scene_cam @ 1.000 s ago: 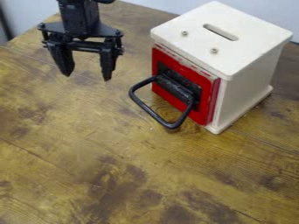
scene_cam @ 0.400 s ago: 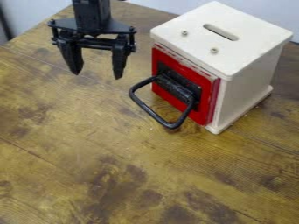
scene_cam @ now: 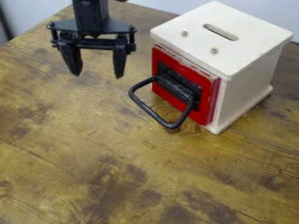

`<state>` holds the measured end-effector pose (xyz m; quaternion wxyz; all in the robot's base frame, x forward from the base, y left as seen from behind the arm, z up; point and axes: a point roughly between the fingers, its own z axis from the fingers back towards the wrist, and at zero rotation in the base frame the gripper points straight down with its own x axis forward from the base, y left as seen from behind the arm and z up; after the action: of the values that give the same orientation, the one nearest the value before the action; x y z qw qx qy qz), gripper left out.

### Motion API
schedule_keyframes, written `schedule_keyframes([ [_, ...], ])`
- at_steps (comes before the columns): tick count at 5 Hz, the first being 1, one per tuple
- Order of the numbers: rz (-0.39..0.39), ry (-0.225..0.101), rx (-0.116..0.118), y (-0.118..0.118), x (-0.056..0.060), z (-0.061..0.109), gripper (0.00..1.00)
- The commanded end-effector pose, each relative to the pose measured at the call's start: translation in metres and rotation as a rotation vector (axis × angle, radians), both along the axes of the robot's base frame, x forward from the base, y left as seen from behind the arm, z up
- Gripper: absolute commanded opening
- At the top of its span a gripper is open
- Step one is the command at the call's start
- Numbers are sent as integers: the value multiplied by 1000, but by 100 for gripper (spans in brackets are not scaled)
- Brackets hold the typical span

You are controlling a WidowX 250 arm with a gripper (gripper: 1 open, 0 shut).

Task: Close the drawer

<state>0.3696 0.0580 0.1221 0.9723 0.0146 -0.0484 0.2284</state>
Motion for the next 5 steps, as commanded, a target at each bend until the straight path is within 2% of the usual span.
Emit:
schedule_keyframes([
  [1, 21, -100, 17, 6, -1, 33, 100],
  [2, 45, -94, 14, 17, -1, 34, 100],
  [3, 52, -99, 8, 15, 3, 38, 100],
  [5, -64, -101, 5, -8, 5, 37, 100],
])
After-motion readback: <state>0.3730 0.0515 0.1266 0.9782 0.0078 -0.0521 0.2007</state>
